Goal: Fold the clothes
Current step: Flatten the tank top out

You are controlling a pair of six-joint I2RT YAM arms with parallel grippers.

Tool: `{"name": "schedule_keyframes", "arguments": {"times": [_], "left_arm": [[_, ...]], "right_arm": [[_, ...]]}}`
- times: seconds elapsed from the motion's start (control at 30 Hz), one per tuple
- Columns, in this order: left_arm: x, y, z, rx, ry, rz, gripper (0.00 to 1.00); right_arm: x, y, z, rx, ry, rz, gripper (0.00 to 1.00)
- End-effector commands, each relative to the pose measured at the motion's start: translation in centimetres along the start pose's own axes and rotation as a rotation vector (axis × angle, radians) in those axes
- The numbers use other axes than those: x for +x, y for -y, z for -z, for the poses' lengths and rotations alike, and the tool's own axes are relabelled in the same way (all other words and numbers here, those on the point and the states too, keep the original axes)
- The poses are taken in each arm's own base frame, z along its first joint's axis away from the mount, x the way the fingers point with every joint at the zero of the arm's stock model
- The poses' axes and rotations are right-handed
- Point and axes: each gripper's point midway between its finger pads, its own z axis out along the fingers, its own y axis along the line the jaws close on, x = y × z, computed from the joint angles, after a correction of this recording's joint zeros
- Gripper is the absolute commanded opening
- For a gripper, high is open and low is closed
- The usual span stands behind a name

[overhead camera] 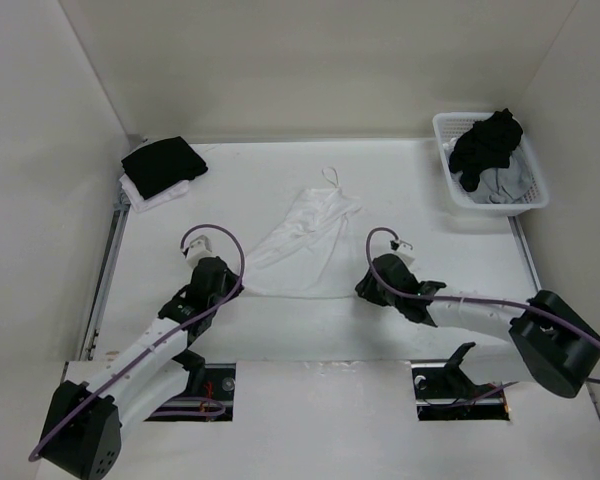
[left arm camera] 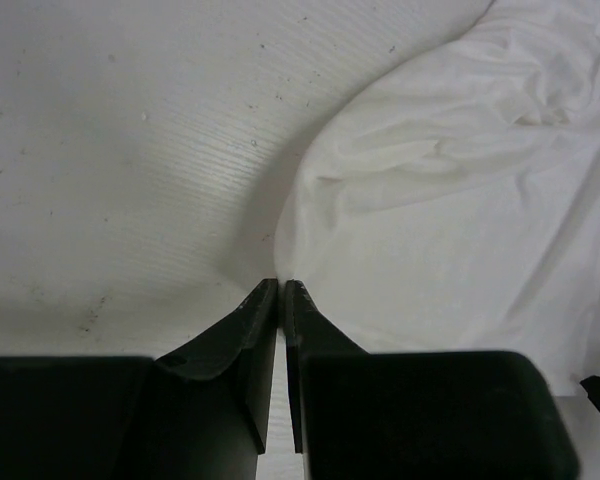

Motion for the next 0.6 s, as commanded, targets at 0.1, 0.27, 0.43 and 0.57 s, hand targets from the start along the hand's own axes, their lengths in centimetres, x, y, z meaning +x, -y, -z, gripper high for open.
{"name": "schedule_keyframes", "arguments": {"times": [0.1, 0.27, 0.43, 0.57], "left_arm": [[-0.9, 1.3, 0.2, 0.059, 0.021, 0.012, 0.06], [-1.5, 2.2, 0.4, 0.081, 0.035, 0.017, 0.06], [-4.1, 4.8, 1.7, 0.153, 0.093, 0.028, 0.04], [-8.9, 8.9, 5.2, 0.271, 0.198, 0.029, 0.04]], "right_arm": [[0.7, -0.7, -0.9, -0.001, -0.033, -0.01, 0.27], [1.2, -1.4, -0.7, -0.045, -0.067, -0.03, 0.14], [-1.6, -2.6, 1.4, -0.103, 0.032, -0.038, 0.03], [-7.1, -5.6, 7.1, -0.209, 0.218, 0.02, 0.01]]}}
